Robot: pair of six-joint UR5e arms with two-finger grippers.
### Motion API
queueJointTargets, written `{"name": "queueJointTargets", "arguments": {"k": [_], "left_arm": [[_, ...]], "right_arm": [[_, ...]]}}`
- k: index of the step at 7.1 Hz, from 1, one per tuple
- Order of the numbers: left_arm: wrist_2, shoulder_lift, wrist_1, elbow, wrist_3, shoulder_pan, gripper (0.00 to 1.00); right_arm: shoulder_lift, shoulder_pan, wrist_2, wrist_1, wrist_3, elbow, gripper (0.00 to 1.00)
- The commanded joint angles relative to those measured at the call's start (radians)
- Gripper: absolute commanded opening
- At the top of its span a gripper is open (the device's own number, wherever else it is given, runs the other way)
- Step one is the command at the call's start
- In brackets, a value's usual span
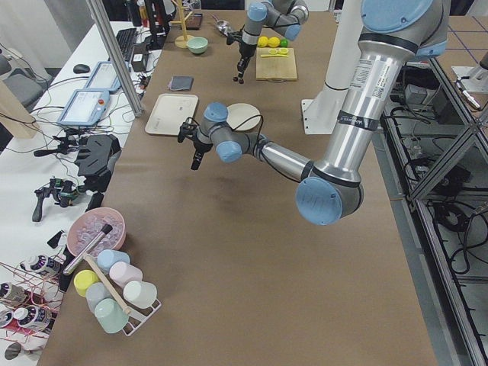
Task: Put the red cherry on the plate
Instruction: 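Lift the cherries and carry them over the white plate with the right gripper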
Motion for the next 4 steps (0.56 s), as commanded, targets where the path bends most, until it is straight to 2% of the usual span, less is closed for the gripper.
{"name": "queueJointTargets", "arguments": {"k": [1, 4], "left_arm": [[0.007, 0.006, -0.011, 0.003, 0.001, -0.004, 0.98], [0.005, 0.005, -0.011, 0.018, 0.002, -0.005, 0.98]], "right_arm": [[0.041, -0.055, -0.051, 0.148, 0.010, -0.154, 0.00], [0.053, -0.120, -0.055, 0.162, 0.012, -0.182, 0.00]]}}
